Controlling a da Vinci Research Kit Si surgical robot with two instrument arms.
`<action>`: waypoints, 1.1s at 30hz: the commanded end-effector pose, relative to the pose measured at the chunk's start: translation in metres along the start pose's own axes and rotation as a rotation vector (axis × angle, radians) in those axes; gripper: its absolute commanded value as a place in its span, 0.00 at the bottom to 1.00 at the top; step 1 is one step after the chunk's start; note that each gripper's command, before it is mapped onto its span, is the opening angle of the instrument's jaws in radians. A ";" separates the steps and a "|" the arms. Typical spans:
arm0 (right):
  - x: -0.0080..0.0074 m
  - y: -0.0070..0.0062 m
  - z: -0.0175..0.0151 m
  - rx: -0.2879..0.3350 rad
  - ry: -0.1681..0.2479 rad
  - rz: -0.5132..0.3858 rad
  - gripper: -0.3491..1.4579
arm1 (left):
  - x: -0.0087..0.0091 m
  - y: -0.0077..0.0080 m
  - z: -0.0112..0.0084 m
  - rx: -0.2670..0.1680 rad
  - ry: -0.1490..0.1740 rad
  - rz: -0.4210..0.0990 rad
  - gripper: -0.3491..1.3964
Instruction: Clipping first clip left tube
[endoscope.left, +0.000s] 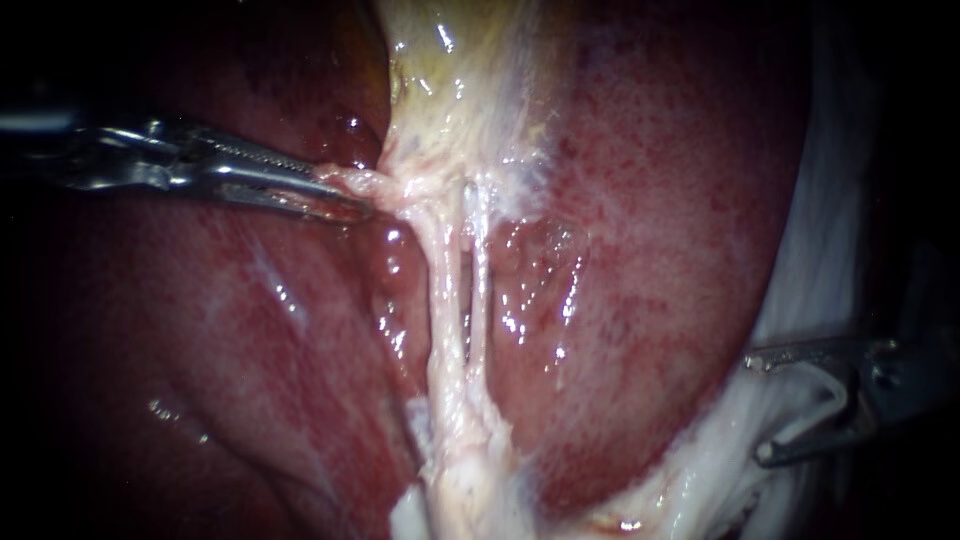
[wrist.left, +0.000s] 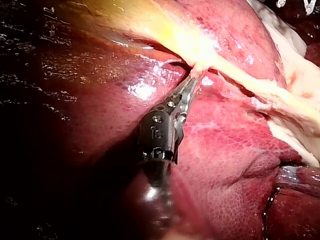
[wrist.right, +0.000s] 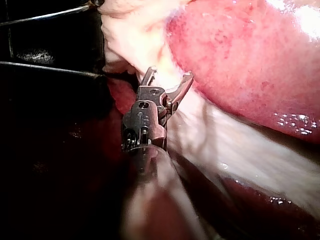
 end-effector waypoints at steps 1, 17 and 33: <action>0.0000 0.0000 0.0000 0.000 0.000 0.001 0.47 | 0.0001 0.0001 -0.0003 -0.001 0.000 0.000 0.00; 0.0008 0.0001 0.0002 -0.005 0.032 0.003 0.47 | 0.0049 -0.0006 -0.0107 0.047 0.044 -0.021 0.00; 0.0114 0.0023 0.0087 0.093 0.359 0.137 0.47 | 0.0047 -0.0003 -0.0101 0.054 0.045 -0.020 0.00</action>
